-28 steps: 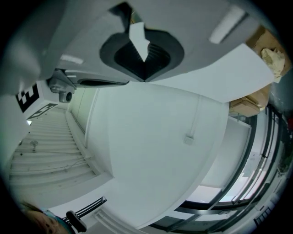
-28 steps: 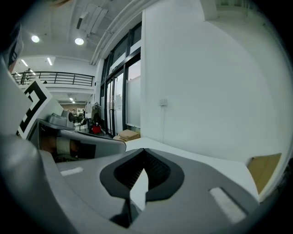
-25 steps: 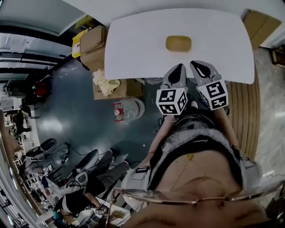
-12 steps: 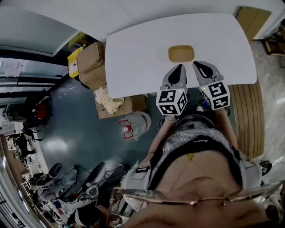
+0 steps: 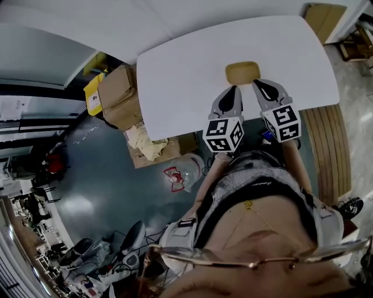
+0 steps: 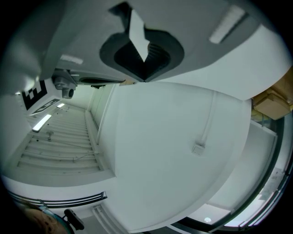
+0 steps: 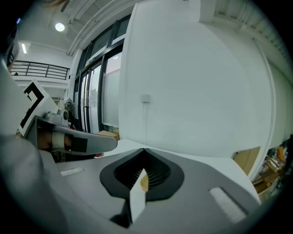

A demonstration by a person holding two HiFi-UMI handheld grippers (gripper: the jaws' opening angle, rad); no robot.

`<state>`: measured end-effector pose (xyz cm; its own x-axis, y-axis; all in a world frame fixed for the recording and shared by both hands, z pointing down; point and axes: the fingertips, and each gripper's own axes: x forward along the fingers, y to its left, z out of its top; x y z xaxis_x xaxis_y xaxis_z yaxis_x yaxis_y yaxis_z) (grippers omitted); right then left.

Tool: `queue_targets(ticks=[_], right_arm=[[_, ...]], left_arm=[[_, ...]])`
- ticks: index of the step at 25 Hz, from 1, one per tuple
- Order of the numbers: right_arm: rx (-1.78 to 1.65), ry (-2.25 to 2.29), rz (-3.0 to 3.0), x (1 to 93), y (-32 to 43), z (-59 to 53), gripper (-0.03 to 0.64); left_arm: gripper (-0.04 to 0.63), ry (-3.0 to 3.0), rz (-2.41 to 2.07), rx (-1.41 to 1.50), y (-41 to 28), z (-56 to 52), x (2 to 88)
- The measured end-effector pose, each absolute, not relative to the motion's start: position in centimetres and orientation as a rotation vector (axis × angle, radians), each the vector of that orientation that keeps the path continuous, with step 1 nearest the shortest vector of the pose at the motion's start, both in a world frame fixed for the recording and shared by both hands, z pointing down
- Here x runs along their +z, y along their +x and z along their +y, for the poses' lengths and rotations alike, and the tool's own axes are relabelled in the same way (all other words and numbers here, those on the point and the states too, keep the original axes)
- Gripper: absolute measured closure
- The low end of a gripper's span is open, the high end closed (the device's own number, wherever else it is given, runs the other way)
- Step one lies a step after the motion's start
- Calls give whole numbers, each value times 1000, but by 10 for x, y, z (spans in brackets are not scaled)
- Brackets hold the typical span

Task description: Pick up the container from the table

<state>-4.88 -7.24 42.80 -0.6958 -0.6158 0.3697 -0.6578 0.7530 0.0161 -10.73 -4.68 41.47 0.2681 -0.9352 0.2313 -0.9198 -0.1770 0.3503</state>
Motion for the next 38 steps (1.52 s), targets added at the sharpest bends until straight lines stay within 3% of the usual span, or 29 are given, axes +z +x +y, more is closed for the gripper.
queue_targets(ticks=[16,38], right_arm=[[153,990,-2566,434,-101,-61,594],[220,992,-2569,442,-77,-84,594]], left_arm=[[595,2125,-1638,-67,-161,-35,424],[595,2085,-1647,-5,-144,-55,436]])
